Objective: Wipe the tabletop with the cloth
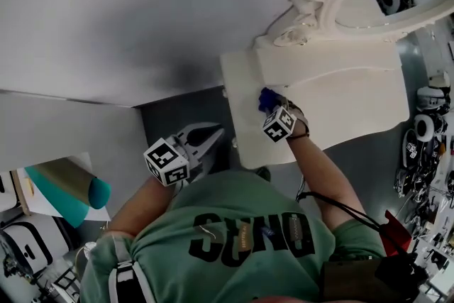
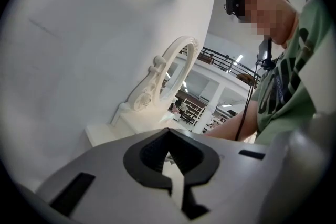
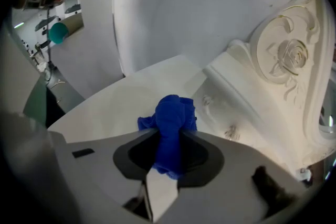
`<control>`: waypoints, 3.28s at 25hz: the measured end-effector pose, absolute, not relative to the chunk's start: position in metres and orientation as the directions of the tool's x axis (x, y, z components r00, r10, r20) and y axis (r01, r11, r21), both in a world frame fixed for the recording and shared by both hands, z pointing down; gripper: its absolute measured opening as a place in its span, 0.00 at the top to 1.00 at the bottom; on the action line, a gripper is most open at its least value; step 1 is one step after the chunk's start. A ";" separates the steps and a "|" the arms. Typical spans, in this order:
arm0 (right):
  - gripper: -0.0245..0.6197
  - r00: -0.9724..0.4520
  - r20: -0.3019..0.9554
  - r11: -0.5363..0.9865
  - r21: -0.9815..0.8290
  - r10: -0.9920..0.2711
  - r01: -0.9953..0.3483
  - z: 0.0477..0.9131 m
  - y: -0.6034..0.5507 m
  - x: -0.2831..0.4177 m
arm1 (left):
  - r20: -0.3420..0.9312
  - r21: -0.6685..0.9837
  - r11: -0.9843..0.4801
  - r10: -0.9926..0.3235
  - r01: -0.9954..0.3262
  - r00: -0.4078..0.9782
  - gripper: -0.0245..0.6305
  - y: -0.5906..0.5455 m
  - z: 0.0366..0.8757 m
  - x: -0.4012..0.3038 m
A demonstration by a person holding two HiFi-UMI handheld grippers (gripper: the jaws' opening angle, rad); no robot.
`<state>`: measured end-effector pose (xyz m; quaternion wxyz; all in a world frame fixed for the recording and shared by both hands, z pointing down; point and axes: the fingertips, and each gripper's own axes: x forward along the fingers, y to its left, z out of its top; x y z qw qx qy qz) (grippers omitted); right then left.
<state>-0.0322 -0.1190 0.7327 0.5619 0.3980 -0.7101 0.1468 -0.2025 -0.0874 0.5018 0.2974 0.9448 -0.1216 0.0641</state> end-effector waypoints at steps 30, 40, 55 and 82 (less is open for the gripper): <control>0.80 -0.173 0.866 0.558 0.137 -0.468 -0.819 0.733 -0.141 0.033 | 0.257 0.524 -0.704 -0.406 -0.479 0.877 0.96 -0.022 0.507 -0.214; 0.80 -0.168 0.929 0.638 0.087 -0.329 -0.765 0.731 -0.038 0.024 | 0.194 0.560 -0.784 -0.192 -0.269 0.962 0.96 -0.085 0.503 -0.178; 0.80 -0.262 0.916 0.627 -0.015 -0.304 -0.779 0.712 0.072 0.042 | 0.184 0.543 -0.812 -0.135 -0.215 0.974 0.96 -0.055 0.489 -0.132; 0.80 -0.435 0.896 0.886 -0.129 -0.088 -0.446 0.725 0.131 0.139 | 0.224 0.491 -0.719 -0.441 -0.492 0.869 0.96 0.015 0.471 -0.034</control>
